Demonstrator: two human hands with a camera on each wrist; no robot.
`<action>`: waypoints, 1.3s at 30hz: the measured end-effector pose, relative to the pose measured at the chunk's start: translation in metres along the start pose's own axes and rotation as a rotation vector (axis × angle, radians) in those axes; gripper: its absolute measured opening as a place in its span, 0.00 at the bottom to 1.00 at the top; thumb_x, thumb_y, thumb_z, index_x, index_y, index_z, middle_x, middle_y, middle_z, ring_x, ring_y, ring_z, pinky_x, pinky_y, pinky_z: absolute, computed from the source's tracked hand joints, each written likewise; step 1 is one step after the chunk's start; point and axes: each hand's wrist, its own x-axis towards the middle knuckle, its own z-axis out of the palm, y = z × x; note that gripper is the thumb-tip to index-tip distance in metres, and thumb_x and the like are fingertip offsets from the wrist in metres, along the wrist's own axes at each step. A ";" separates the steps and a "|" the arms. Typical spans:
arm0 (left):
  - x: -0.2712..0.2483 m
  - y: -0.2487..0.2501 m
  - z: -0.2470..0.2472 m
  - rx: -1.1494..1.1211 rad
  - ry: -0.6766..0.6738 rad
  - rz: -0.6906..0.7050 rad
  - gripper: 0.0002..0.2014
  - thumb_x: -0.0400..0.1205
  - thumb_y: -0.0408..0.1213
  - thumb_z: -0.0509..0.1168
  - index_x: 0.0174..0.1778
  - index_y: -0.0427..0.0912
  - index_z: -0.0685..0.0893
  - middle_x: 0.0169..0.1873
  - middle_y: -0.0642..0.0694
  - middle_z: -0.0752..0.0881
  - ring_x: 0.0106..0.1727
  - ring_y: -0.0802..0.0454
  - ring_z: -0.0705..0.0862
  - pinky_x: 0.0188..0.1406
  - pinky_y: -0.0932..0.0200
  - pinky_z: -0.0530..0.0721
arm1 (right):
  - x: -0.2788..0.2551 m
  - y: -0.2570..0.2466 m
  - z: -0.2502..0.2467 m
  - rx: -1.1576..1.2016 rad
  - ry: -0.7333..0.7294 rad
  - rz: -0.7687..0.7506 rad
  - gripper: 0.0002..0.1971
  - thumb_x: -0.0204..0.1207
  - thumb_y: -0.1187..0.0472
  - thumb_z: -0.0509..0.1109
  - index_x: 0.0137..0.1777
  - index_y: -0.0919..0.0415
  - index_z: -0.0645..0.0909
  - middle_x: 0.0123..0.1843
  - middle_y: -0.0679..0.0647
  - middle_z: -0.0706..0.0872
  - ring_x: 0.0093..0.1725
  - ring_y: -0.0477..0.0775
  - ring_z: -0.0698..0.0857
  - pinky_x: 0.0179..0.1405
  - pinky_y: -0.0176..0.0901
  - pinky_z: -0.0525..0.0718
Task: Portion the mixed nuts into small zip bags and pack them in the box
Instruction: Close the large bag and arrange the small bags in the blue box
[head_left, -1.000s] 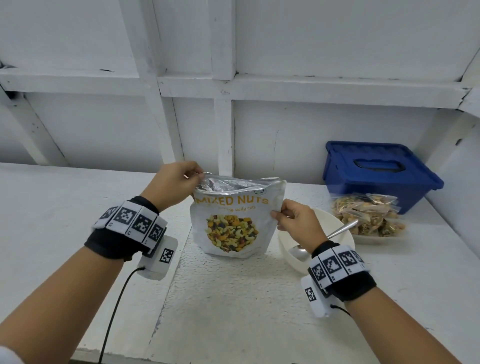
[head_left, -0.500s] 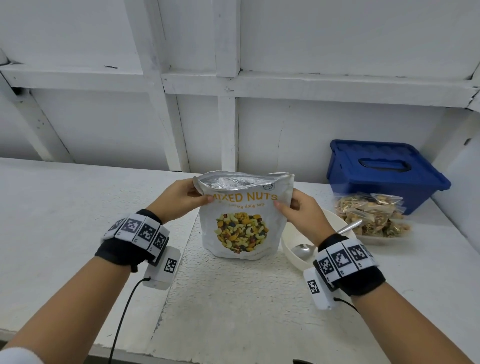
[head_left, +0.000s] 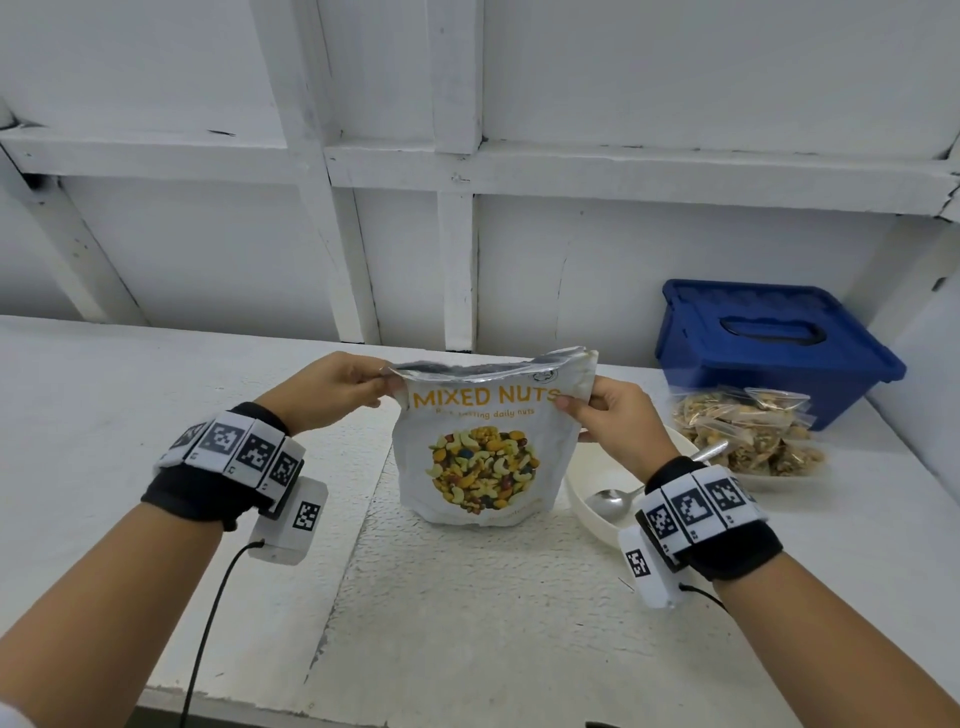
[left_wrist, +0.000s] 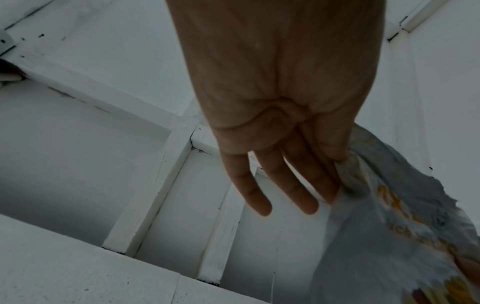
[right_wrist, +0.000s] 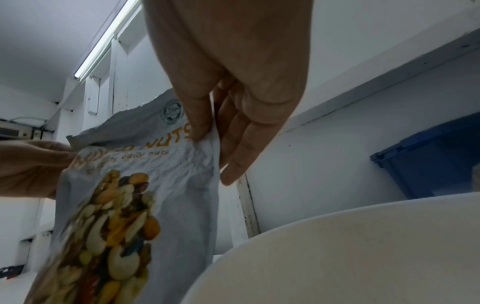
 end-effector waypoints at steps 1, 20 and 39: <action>0.000 -0.002 -0.002 0.029 0.023 0.011 0.25 0.83 0.33 0.60 0.36 0.75 0.85 0.38 0.71 0.87 0.45 0.68 0.84 0.50 0.69 0.84 | 0.001 0.000 0.000 -0.015 -0.006 -0.004 0.06 0.75 0.62 0.71 0.50 0.53 0.85 0.49 0.55 0.89 0.51 0.53 0.88 0.48 0.52 0.88; -0.009 -0.006 0.018 -0.261 0.132 0.101 0.20 0.68 0.57 0.67 0.47 0.46 0.86 0.40 0.55 0.89 0.45 0.60 0.86 0.43 0.66 0.85 | -0.002 -0.022 0.005 0.255 -0.003 -0.036 0.08 0.80 0.57 0.63 0.46 0.52 0.85 0.40 0.48 0.91 0.42 0.46 0.89 0.47 0.52 0.88; 0.000 -0.008 0.024 -0.123 0.513 0.066 0.07 0.81 0.34 0.65 0.36 0.43 0.81 0.37 0.48 0.84 0.38 0.57 0.80 0.43 0.54 0.80 | 0.003 -0.026 -0.004 0.121 0.032 -0.142 0.06 0.77 0.66 0.67 0.40 0.58 0.82 0.39 0.55 0.87 0.39 0.49 0.87 0.44 0.44 0.88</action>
